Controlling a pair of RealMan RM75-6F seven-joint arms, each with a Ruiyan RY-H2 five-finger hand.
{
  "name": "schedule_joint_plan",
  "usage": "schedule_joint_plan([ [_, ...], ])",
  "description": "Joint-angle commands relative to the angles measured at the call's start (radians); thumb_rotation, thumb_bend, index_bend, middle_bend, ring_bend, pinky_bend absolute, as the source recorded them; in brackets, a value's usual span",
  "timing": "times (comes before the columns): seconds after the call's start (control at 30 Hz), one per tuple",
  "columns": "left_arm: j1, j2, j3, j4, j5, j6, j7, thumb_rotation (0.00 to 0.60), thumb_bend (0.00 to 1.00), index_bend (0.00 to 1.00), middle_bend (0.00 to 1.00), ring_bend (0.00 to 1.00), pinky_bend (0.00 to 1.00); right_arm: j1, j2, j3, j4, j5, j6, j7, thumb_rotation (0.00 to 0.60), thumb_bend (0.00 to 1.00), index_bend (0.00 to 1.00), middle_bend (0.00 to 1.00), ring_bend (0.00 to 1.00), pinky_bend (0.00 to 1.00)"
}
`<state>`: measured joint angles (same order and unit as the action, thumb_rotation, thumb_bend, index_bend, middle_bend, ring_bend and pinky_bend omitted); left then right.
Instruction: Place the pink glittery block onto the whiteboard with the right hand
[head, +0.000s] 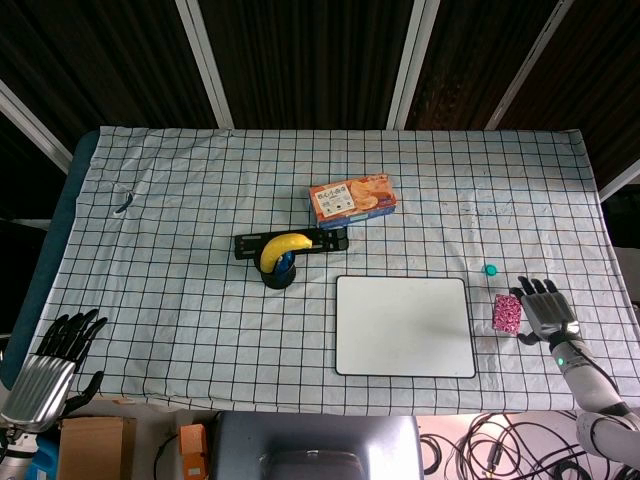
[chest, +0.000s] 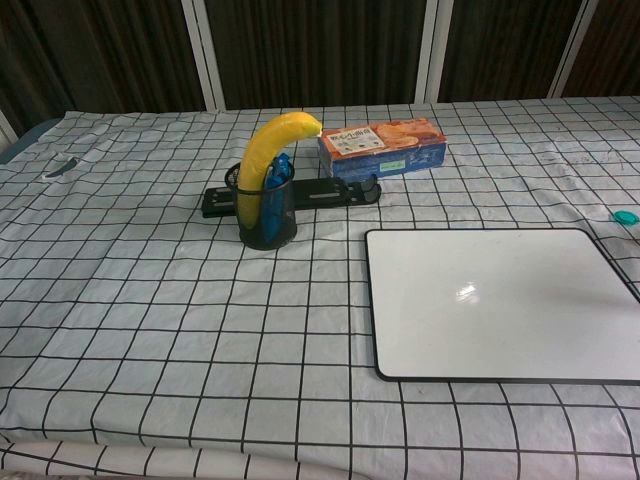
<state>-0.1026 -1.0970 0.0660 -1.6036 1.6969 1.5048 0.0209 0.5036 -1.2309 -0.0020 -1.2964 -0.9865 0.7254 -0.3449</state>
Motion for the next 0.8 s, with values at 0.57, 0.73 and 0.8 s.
schedule_joint_plan([
  [0.57,0.001,0.0,-0.001,0.001,0.001,0.001,-0.001,0.6,0.41,0.0,0.0,0.0,0.03,0.042,-0.02,-0.003,0.029,0.052,-0.063,0.006,0.6,0.19,0.17,0.0,0.0,0.0],
  [0.73,0.0,-0.001,-0.001,0.0,0.001,-0.001,0.004,0.6,0.41,0.0,0.0,0.0,0.03,0.043,-0.021,-0.01,0.032,0.049,-0.066,0.013,0.6,0.19,0.17,0.0,0.0,0.0],
  [0.8,0.001,-0.001,-0.001,-0.001,0.0,-0.001,0.004,0.6,0.41,0.0,0.0,0.0,0.03,0.044,-0.023,-0.011,0.034,0.048,-0.068,0.017,0.6,0.19,0.17,0.0,0.0,0.0],
])
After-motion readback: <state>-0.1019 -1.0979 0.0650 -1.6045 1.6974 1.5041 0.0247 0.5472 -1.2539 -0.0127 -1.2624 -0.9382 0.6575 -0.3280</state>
